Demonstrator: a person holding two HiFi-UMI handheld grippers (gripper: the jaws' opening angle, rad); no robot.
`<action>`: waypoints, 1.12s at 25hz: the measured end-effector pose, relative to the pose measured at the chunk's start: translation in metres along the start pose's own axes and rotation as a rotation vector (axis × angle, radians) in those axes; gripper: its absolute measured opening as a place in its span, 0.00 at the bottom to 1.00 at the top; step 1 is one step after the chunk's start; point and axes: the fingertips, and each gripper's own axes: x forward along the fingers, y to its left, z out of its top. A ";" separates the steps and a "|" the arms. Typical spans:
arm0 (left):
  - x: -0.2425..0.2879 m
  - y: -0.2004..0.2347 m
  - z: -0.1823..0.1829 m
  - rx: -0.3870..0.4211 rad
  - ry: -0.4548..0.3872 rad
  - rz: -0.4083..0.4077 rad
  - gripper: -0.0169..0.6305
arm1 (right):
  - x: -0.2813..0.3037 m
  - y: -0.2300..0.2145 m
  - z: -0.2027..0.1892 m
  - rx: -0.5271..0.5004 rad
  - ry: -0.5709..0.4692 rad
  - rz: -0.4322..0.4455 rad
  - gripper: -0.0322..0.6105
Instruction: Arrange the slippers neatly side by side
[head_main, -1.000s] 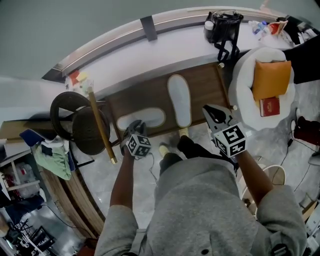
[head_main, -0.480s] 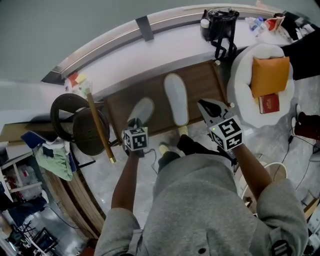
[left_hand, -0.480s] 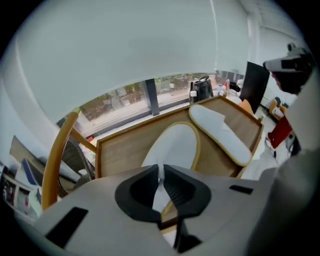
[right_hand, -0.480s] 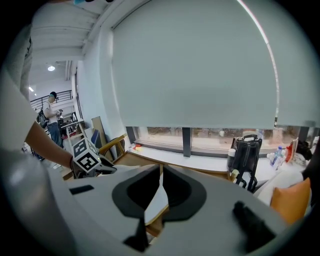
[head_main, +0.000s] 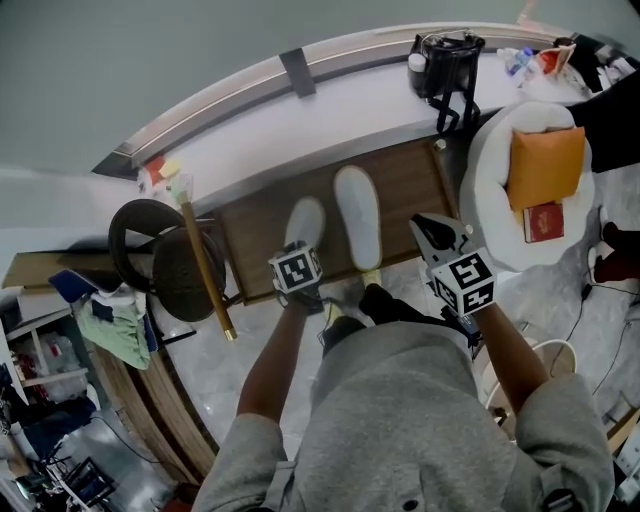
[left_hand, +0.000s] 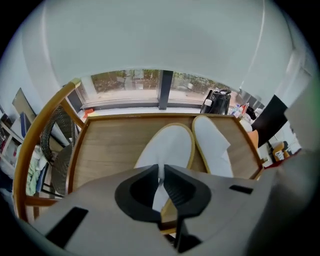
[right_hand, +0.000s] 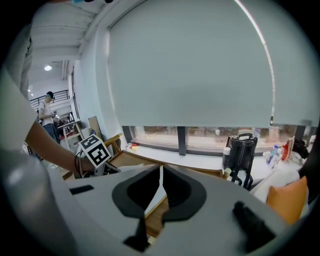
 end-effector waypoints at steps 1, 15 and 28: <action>0.004 -0.004 0.003 -0.018 -0.005 -0.004 0.09 | 0.000 -0.003 -0.001 0.003 0.002 -0.004 0.11; 0.030 -0.058 0.030 -0.226 0.037 -0.112 0.09 | 0.004 -0.032 -0.002 0.017 0.014 -0.006 0.11; 0.036 -0.073 0.031 -0.161 0.056 -0.194 0.09 | 0.017 -0.035 0.000 0.019 0.014 0.021 0.11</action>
